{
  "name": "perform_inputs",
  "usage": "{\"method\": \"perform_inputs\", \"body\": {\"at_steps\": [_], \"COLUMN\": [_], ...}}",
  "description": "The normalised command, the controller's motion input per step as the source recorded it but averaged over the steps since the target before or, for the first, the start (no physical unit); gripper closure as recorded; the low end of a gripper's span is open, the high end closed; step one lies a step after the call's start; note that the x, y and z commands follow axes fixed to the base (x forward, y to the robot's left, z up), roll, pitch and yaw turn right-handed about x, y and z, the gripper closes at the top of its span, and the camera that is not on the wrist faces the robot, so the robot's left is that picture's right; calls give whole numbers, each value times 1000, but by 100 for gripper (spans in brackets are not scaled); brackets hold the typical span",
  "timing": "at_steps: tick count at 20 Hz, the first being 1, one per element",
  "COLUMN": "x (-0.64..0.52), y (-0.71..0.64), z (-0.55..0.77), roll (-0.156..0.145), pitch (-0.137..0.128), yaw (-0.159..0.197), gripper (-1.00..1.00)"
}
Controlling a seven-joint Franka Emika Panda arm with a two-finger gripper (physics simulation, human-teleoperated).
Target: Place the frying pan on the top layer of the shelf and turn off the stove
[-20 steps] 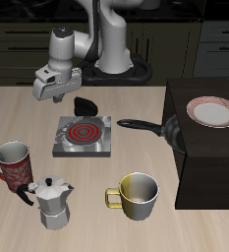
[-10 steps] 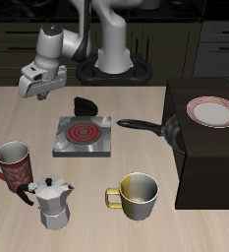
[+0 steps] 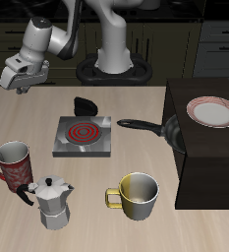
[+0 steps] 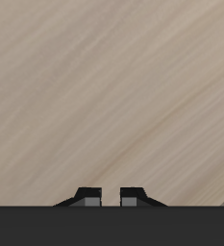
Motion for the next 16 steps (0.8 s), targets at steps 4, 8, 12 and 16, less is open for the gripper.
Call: {"method": "perform_inputs", "body": {"at_steps": [4, 8, 12, 16], "x": [-12, 105, -2, -99], "y": [-306, -511, -282, 80], "z": [43, 42, -73, -70], "roll": [-73, -111, -16, 9], "pitch": [-46, -12, 14, 3], "yaw": [47, 24, -23, -28], "gripper": [-100, -100, 100, 100]}}
